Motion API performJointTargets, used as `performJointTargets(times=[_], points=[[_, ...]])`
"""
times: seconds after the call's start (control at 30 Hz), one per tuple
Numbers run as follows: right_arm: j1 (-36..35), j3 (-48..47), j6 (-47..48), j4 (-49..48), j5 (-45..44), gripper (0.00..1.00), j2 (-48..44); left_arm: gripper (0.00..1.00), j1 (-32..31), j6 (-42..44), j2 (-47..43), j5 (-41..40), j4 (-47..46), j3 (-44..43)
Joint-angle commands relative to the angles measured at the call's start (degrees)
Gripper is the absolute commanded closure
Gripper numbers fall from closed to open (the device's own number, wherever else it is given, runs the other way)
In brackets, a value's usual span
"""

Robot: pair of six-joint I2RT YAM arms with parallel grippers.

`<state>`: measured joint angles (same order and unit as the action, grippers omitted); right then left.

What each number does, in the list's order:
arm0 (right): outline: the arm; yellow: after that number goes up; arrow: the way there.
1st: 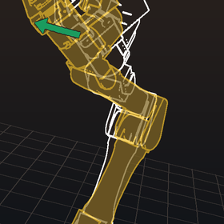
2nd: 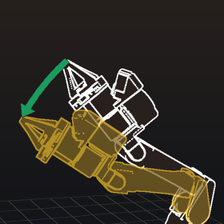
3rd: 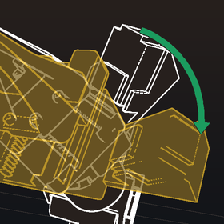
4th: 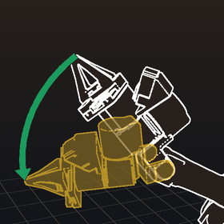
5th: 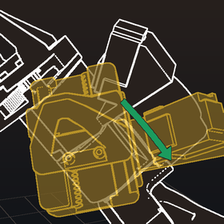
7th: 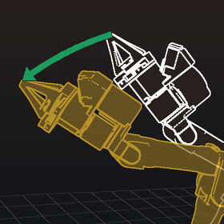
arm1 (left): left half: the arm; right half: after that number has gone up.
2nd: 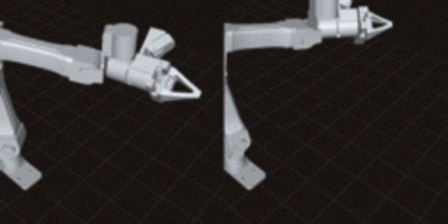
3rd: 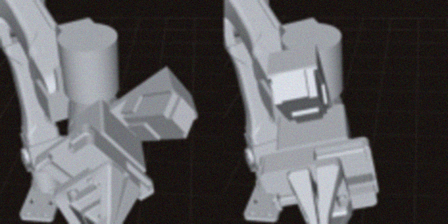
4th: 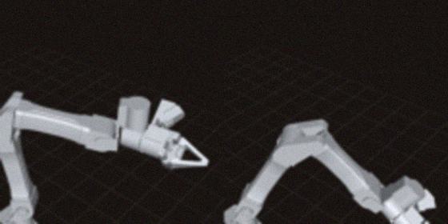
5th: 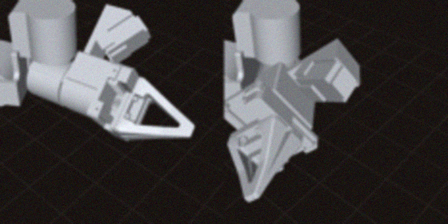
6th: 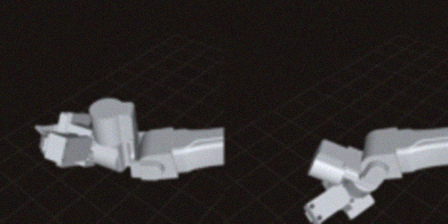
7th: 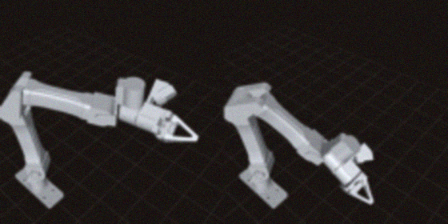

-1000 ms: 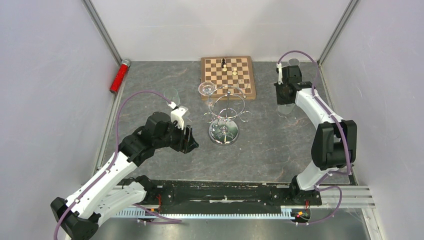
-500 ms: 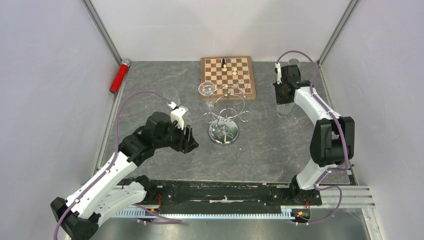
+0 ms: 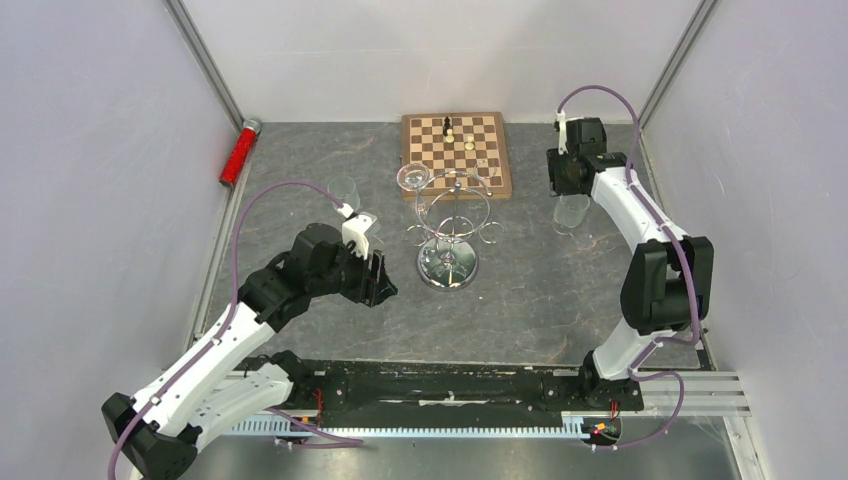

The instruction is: Take the wine glass off the wine glass rack

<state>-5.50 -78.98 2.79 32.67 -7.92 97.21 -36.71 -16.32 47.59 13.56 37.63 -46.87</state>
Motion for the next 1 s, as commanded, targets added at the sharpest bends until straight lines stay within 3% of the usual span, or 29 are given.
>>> performJointTargets(times=[0.0, 0.2, 0.47, 0.6, 0.97], points=[[0.07, -5.34, -0.53, 0.29, -1.71, 0.51, -4.55, 0.39, 0.15, 1.81, 0.21, -1.01, -0.63, -0.23], [-0.12, -6.94, -1.60, 0.83, 1.63, 0.46, -9.53, 0.35, 0.15, 1.96, 0.64, -2.38, -0.71, -0.59], [-2.75, -1.61, -2.72, -1.67, 7.75, 0.43, -17.28, 0.29, 0.15, 0.73, 2.30, -1.52, -0.59, -2.78], [-3.65, -0.13, -3.41, -2.01, 10.21, 0.42, -21.14, 0.22, 0.15, -0.06, 3.24, -1.96, 0.79, -5.82], [-4.88, 6.61, -8.68, -6.46, 19.38, 0.36, -30.21, 0.21, 0.14, -2.06, 6.82, 2.02, 4.47, -17.79]])
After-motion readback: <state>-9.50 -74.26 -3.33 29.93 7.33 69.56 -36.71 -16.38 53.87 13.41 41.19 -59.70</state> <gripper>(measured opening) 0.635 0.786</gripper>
